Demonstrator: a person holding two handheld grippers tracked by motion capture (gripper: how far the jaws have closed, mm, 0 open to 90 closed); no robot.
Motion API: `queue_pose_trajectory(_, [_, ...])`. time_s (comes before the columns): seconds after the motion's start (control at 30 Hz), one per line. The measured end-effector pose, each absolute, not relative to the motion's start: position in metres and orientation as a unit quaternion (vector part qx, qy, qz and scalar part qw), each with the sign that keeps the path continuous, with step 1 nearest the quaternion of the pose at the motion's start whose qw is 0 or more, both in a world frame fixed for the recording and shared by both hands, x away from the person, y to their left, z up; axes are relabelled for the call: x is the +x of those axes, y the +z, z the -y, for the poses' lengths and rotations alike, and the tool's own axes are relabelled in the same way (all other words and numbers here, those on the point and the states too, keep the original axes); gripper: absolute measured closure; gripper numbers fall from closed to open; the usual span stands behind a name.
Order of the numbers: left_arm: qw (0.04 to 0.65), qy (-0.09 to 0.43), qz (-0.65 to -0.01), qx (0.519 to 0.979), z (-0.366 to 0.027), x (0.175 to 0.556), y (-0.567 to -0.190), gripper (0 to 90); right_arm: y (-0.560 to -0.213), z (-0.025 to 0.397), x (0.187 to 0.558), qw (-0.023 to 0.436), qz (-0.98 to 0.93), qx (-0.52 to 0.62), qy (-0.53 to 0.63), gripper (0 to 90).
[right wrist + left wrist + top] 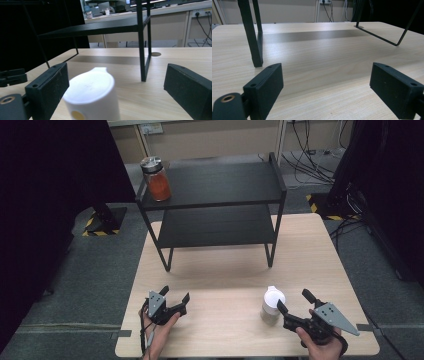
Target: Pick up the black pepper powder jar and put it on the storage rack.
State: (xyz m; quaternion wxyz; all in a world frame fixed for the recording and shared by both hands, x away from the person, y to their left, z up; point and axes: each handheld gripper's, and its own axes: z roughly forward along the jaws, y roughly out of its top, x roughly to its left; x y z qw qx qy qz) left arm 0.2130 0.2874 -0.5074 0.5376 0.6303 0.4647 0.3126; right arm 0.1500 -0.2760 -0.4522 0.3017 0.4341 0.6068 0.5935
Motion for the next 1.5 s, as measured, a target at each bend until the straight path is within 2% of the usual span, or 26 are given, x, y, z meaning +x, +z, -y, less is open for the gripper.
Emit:
queue_pose_trajectory(0.83, [0.537, 0.311, -0.463, 0.633, -0.288, 0.214, -0.507, 11.1, -0.461, 0.242, 0.157, 0.307, -0.644, 0.421, 0.56, 6.9])
queue_pose_trajectory(1.5, [0.538, 0.311, -0.463, 0.632, -0.288, 0.214, -0.507, 11.1, -0.477, 0.227, 0.157, 0.329, -0.642, 0.432, 0.542, 23.7])
